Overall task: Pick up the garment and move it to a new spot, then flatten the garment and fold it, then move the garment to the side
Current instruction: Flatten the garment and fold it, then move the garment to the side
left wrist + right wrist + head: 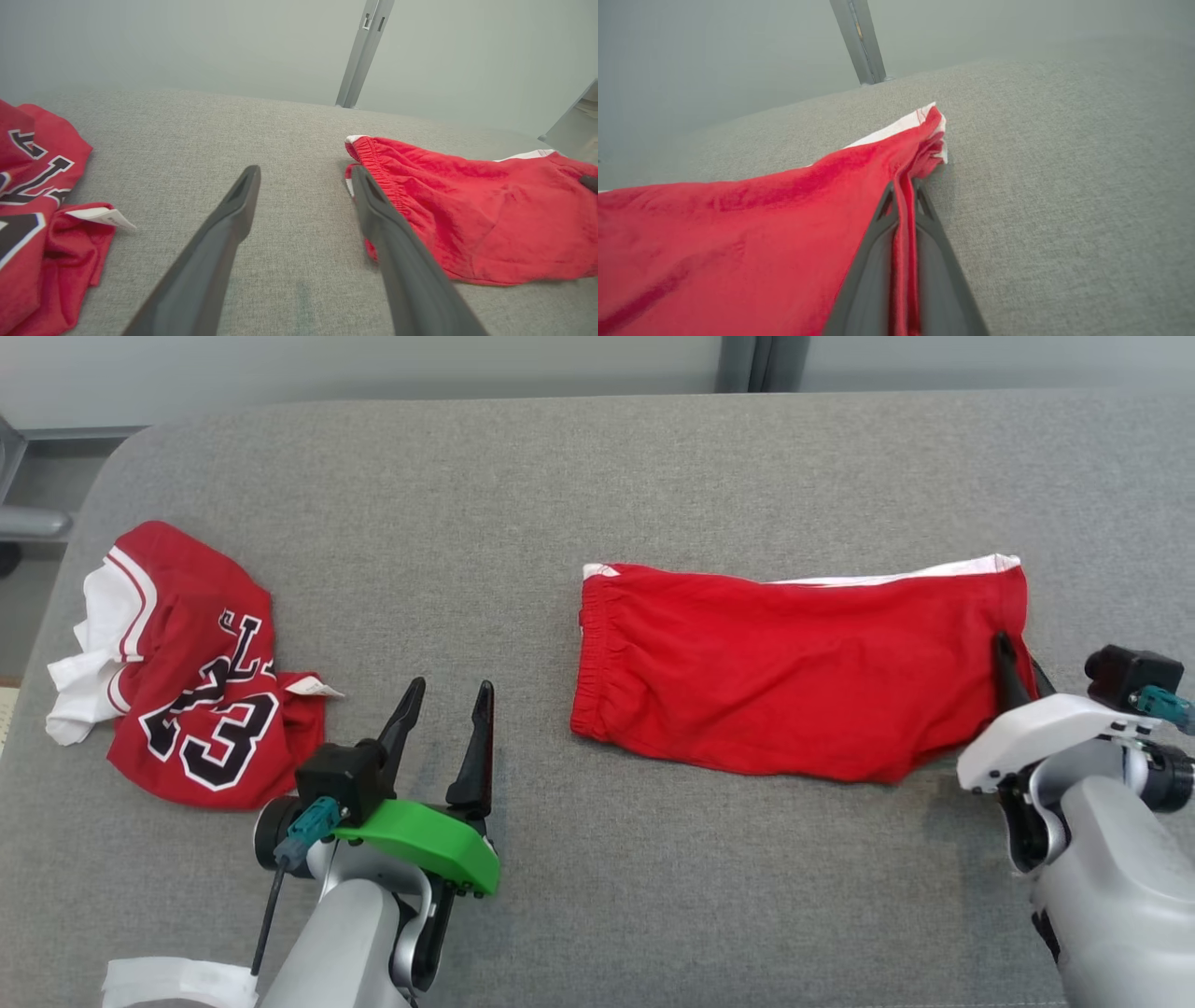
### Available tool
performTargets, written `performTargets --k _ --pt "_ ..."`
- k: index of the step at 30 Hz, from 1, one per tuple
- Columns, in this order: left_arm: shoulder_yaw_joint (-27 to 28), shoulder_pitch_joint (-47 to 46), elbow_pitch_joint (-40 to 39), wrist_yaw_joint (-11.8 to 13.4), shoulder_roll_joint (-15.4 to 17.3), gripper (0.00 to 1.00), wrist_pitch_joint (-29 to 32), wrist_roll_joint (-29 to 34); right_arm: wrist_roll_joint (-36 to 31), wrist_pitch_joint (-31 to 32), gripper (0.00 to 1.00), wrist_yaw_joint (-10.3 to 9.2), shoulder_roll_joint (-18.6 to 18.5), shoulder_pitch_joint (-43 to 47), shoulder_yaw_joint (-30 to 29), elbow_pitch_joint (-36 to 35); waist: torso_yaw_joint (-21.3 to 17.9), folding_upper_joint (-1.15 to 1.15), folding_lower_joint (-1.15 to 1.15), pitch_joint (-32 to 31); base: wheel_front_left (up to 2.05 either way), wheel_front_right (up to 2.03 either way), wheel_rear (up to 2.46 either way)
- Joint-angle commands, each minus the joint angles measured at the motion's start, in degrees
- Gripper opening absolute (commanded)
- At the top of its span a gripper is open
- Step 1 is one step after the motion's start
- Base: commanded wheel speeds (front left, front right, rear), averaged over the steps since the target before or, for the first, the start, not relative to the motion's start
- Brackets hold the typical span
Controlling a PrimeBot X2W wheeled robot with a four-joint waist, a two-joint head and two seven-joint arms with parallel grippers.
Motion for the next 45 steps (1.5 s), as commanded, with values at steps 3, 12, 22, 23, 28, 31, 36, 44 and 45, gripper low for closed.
performTargets --k 3,12,22,23,28,31,36,44,45 --pt "0.3 1.4 0.2 -0.4 0.2 1.00 0.0 0.7 -1.7 0.0 0.00 -0.07 1.9 -0.4 2.6 -5.4 -0.9 -0.01 0.00 -1.1 0.00 0.00 0.00" --pt "-0.7 1.4 0.9 -0.7 0.2 1.00 0.0 -1.1 0.1 0.0 0.00 -0.07 6.2 -4.0 19.5 -11.8 1.7 -0.01 0.00 -1.1 0.00 0.00 0.00" --pt "-4.3 1.2 0.6 0.0 0.2 1.00 0.0 -2.6 3.6 0.0 0.40 -0.07 8.4 -8.2 32.7 -4.0 8.8 -0.01 0.00 -1.0 0.00 0.00 0.00" --pt "-4.4 1.1 0.5 0.2 0.2 1.00 0.0 -2.8 4.2 0.0 1.00 -0.06 8.6 -8.6 32.8 -3.5 9.1 -0.01 0.00 -1.0 0.00 0.00 0.00" --pt "-3.7 1.6 0.1 1.1 0.2 1.00 0.0 -3.3 6.1 0.0 1.00 -0.07 8.7 -8.8 32.0 -4.9 8.7 -0.01 0.00 -0.9 0.00 0.00 0.00" --pt "-2.6 1.9 -0.5 1.2 0.2 1.00 0.0 -3.5 6.2 0.0 1.00 -0.07 8.6 -8.0 29.0 -8.1 7.4 -0.01 0.00 -0.8 0.00 0.00 0.00" --pt "-1.5 1.5 -1.3 1.0 0.2 1.00 0.0 -2.1 4.9 0.0 1.00 -0.05 5.8 -4.0 19.8 -9.4 5.7 -0.01 0.00 -0.4 0.00 0.00 0.00" --pt "-1.9 0.8 -1.5 0.9 0.2 1.00 0.0 -2.6 4.1 0.0 1.00 -0.05 4.5 -0.5 15.8 -4.1 5.6 -0.01 0.00 1.2 0.00 0.00 0.00" --pt "-2.1 0.5 -1.7 0.9 0.2 1.00 0.0 -2.6 4.0 0.0 1.00 -0.05 4.7 -0.7 15.7 -3.3 5.9 -0.01 0.00 1.4 0.00 0.00 0.00"
